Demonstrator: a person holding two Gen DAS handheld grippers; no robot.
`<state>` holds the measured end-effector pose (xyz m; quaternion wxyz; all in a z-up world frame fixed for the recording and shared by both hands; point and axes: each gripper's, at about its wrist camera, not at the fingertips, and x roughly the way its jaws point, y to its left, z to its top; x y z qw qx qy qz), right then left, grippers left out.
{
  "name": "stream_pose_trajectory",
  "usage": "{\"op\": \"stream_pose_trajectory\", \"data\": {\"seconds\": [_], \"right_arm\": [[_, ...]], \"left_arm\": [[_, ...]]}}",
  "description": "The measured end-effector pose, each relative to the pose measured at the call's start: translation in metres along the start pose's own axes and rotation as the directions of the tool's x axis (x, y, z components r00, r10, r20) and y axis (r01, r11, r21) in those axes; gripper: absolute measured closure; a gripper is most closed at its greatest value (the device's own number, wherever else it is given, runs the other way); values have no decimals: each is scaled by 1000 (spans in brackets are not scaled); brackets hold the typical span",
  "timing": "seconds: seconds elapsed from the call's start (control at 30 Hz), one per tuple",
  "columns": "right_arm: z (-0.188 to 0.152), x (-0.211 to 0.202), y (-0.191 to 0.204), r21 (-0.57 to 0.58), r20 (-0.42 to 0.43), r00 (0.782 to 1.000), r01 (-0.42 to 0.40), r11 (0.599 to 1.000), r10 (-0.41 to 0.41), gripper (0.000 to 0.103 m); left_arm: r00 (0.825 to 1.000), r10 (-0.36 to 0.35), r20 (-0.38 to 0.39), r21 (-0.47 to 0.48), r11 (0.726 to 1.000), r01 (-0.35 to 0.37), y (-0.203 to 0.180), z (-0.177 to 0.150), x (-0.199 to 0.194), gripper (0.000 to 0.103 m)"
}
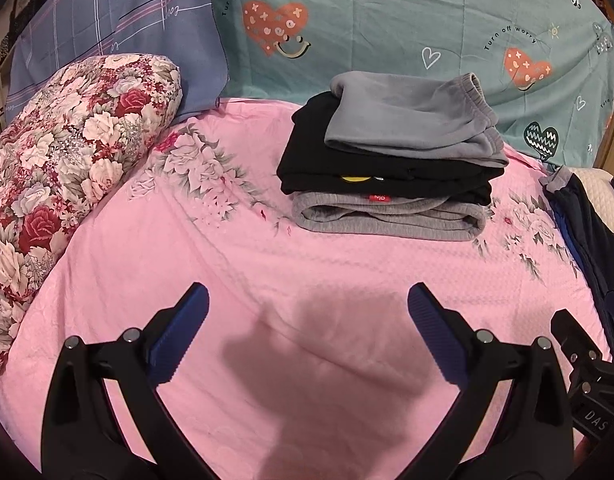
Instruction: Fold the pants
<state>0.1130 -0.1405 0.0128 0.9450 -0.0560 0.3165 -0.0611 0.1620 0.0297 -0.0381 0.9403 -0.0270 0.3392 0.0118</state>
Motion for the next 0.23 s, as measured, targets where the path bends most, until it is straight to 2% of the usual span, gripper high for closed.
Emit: {"op": "stream_pose_trajectory", "data": {"seconds": [0.23], "right_arm": [[0,-1,0,3,0,1000,-2,1000,2,1]], "left_arm": [[1000,0,-5,0,1000,0,-1,-1,0,2]]}}
